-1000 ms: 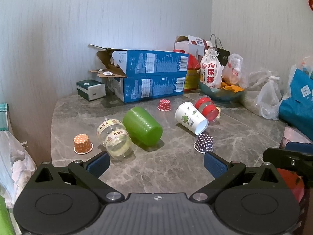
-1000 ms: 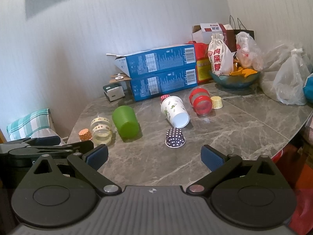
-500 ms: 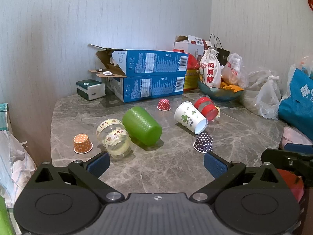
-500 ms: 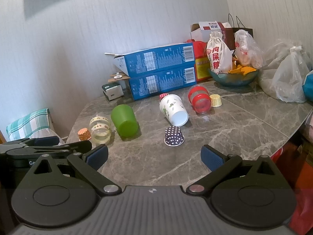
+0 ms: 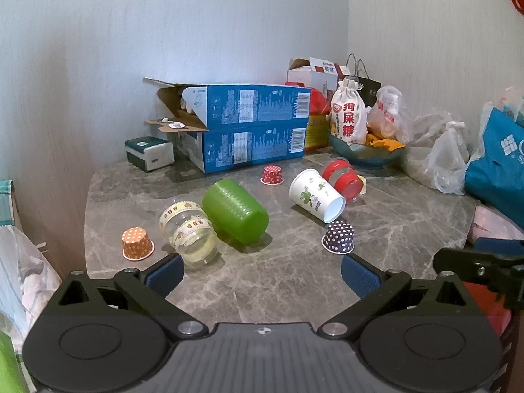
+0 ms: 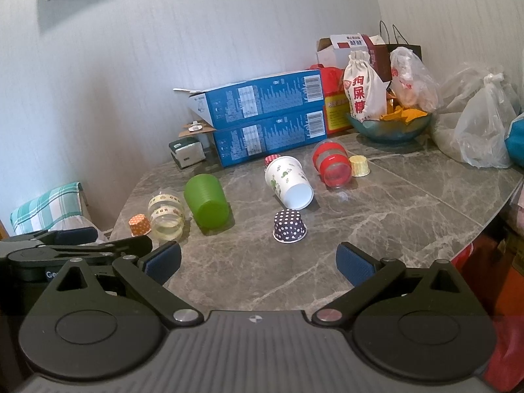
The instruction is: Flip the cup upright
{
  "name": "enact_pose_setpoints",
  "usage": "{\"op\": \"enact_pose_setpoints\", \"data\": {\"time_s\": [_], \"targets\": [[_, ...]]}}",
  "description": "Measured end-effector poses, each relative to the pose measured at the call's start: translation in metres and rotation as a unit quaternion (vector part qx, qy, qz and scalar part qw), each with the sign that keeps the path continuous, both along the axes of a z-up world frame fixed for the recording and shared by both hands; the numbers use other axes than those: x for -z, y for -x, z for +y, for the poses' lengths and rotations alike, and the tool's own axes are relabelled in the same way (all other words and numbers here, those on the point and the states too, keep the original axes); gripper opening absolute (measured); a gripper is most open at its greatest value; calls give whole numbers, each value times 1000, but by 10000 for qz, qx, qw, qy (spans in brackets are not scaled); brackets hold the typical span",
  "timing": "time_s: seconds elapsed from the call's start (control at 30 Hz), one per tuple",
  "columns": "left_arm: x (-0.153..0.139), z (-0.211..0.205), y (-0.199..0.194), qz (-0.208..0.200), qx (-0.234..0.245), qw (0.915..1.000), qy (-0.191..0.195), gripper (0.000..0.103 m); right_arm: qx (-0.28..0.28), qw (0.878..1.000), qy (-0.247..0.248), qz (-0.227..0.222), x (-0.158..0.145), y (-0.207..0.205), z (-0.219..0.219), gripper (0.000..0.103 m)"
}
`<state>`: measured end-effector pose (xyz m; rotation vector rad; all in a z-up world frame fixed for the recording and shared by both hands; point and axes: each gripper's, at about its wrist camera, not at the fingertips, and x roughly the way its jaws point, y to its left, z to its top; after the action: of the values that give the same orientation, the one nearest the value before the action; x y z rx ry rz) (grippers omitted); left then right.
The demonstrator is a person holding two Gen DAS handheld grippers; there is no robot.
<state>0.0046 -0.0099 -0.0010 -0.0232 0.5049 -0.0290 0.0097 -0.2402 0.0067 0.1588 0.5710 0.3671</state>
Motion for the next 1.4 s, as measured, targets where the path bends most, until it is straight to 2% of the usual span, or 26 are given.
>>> {"op": "enact_pose_setpoints", "data": {"time_s": [0.37,1.4], "targets": [[-1,2,0,19,-22,9999,104,103,14,10000,-10,-4,0,1,-1,102],[-2,1,2,12,-18,9999,104,103,10,10000,-3,-10,-1,2,0,102]]}}
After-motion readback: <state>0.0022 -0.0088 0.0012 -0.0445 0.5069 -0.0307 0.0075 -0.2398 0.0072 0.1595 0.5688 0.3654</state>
